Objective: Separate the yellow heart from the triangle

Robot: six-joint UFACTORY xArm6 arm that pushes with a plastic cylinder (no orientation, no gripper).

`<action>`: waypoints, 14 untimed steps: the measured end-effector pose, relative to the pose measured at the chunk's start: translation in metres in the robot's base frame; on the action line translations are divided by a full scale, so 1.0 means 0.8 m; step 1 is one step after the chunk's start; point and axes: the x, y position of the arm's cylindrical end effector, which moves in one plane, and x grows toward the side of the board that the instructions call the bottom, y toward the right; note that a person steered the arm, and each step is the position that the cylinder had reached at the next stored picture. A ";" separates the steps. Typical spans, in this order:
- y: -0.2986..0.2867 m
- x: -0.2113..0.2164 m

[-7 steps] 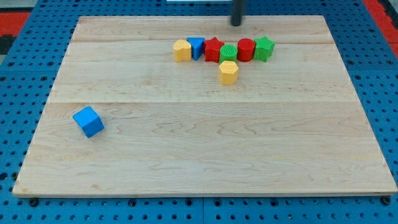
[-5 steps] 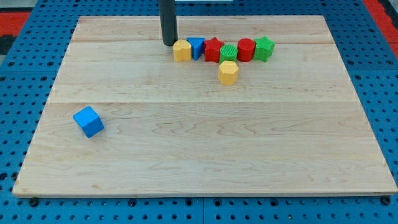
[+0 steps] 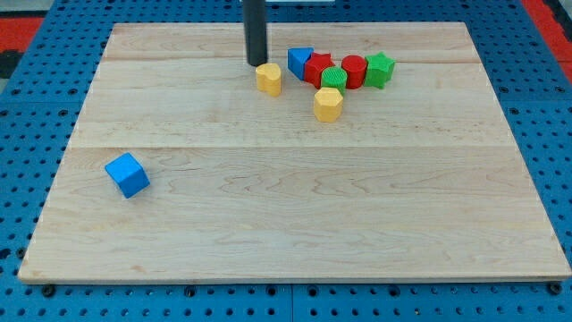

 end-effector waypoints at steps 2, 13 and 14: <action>-0.074 0.089; 0.078 0.071; 0.077 0.084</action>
